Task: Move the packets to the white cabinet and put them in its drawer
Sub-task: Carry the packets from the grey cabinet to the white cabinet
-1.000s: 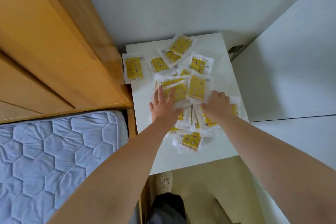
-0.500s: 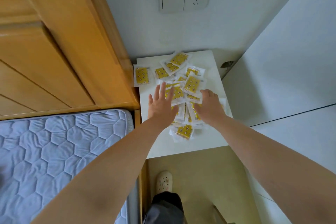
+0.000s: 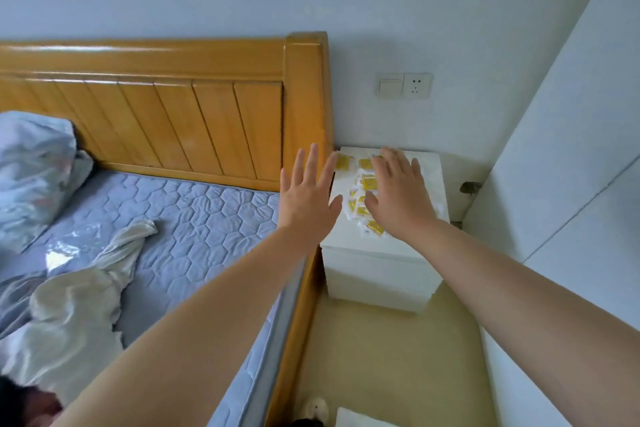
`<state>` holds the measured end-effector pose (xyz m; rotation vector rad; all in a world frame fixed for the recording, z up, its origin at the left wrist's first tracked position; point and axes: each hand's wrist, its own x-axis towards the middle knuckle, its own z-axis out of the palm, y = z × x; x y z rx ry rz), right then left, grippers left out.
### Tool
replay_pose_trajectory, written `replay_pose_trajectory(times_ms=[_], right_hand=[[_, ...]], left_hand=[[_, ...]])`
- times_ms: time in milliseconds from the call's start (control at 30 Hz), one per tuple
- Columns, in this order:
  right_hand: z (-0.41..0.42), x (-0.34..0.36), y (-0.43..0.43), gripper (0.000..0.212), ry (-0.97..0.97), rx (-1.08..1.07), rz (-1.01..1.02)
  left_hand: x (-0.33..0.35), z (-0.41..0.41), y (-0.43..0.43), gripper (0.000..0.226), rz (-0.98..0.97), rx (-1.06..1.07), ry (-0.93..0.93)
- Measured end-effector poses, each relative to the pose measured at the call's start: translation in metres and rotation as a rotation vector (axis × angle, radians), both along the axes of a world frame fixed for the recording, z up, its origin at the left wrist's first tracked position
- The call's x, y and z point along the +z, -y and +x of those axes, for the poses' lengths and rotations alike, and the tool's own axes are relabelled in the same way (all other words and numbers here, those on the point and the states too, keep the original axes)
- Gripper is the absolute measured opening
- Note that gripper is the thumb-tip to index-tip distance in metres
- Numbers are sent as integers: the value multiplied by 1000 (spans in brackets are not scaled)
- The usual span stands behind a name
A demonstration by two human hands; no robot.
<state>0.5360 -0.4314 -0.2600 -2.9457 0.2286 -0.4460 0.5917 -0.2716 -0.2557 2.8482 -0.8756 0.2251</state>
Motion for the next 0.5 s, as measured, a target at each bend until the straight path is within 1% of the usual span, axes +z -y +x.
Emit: replay_pose_trajectory(times_ms=[233, 400, 500], right_hand=[[-57, 78, -148, 58, 119, 287, -70], [-112, 118, -288, 59, 208, 500, -56], [-163, 137, -387, 61, 270, 642, -79]], left_hand=[[85, -94, -156, 74, -40, 229, 150], [121, -181, -298, 76, -20, 456, 252], [138, -255, -394, 77, -24, 615, 309]])
